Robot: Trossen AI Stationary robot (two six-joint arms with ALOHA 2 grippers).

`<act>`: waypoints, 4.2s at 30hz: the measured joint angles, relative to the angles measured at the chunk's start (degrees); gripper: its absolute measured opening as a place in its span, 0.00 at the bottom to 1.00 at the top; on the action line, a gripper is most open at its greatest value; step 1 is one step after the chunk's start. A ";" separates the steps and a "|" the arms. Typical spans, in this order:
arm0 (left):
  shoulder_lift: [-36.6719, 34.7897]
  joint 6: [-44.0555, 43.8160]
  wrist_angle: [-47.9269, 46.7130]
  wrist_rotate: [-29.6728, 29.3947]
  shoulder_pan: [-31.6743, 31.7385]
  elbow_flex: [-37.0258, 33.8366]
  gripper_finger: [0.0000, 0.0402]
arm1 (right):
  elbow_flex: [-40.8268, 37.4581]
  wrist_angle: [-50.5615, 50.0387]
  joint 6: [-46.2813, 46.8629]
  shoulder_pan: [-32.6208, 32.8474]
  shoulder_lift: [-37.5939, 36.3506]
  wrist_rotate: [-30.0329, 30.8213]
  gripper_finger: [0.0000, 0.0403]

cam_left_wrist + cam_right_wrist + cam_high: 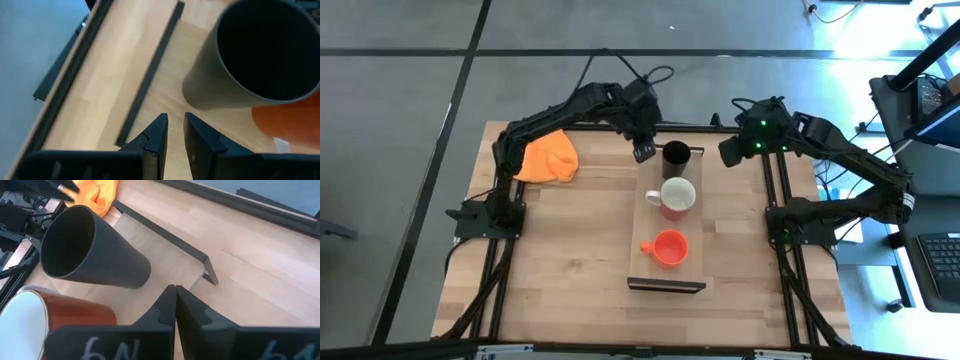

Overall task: Stack small to large cups/mugs on shelf
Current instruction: Put the black cup on the shelf, then return to Home Position

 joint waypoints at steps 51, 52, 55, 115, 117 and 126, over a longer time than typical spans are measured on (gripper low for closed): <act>-19.04 -4.76 7.38 6.75 -4.87 -4.92 0.14 | 0.17 22.15 -1.40 3.07 -0.43 -25.79 0.02; -19.81 -4.87 7.42 6.64 -5.67 -4.92 0.14 | 0.19 24.80 -1.33 3.91 -0.56 -25.68 0.02; -21.08 -6.63 7.68 5.27 -8.95 -4.92 0.14 | 0.31 29.38 -2.77 7.19 -0.71 -25.33 0.02; -99.08 -14.61 68.79 -18.13 -19.09 -98.51 0.14 | -37.69 53.86 -18.59 26.64 -46.81 -15.45 0.02; -100.21 -14.88 68.87 -18.25 -19.09 -99.97 0.14 | -39.67 54.42 -18.03 26.64 -48.49 -15.45 0.02; -105.12 -16.14 68.83 -18.22 -19.09 -104.91 0.14 | -47.57 57.51 -16.06 26.64 -54.89 -13.27 0.02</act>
